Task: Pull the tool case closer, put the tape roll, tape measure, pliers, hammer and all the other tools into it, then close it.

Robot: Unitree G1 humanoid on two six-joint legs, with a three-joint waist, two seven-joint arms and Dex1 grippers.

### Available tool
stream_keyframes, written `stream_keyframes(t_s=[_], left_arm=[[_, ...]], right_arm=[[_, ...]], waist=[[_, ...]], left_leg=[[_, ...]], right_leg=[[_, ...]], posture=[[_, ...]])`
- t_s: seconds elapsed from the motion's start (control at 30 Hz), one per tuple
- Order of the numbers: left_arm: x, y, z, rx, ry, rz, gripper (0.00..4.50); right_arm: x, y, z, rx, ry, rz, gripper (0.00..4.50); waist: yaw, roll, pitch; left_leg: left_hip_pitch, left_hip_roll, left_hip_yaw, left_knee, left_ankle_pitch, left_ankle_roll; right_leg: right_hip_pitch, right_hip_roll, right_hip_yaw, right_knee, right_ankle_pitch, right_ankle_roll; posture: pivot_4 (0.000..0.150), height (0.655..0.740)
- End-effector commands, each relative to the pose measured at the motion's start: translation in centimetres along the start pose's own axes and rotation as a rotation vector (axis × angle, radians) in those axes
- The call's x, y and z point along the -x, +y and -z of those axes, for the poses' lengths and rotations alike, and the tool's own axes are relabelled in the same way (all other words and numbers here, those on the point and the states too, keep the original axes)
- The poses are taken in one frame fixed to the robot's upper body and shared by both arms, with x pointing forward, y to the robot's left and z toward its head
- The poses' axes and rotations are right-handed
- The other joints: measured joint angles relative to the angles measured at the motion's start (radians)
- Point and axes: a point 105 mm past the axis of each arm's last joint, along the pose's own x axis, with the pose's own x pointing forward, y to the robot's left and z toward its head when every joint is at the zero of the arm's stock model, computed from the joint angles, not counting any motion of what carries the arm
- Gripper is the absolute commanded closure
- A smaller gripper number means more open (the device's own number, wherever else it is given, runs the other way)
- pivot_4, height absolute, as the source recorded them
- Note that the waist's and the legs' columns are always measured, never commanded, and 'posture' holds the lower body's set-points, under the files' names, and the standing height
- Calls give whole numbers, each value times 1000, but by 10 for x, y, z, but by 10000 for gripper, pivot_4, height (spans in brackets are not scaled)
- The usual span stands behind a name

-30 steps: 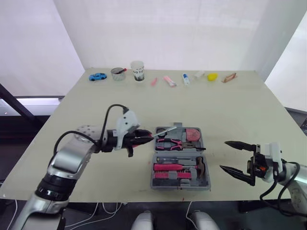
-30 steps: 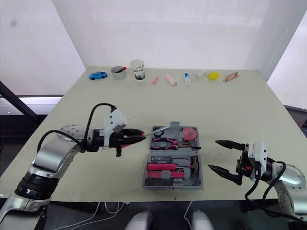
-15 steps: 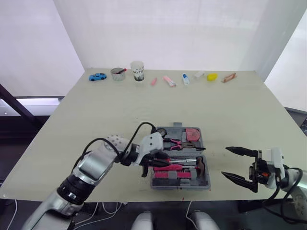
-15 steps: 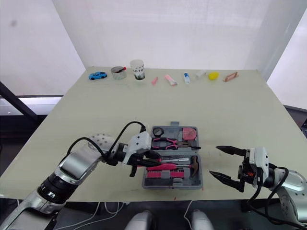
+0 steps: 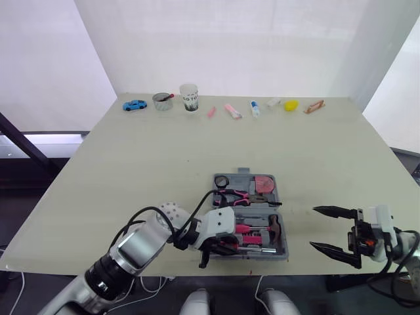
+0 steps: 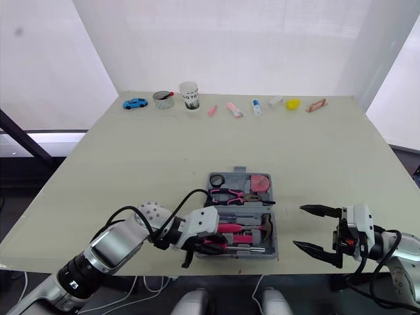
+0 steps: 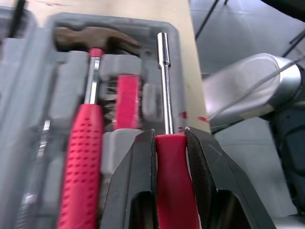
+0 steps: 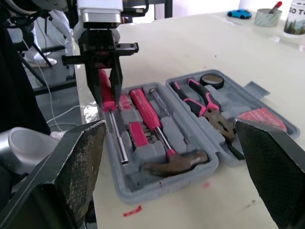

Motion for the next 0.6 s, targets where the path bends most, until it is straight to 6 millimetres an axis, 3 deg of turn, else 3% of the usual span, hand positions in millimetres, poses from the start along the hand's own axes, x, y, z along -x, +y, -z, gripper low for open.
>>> stream_keyframes(t_s=[0.03,0.6], left_arm=[[-4,-2,-7,-37,0,0,40163],[-22,7,-9,-26,55,-10,40163]], right_arm=[[7,-2,-5,24,-3,4,0],[5,-1,-3,24,-9,19,0]], waist=[[-1,0,0],[0,0,0]], left_leg=[[0,0,0,0,0,0],[0,0,0,0,0,0]], right_leg=[[0,0,0,0,0,0],[0,0,0,0,0,0]], posture=[[1500,7400],[1500,7400]])
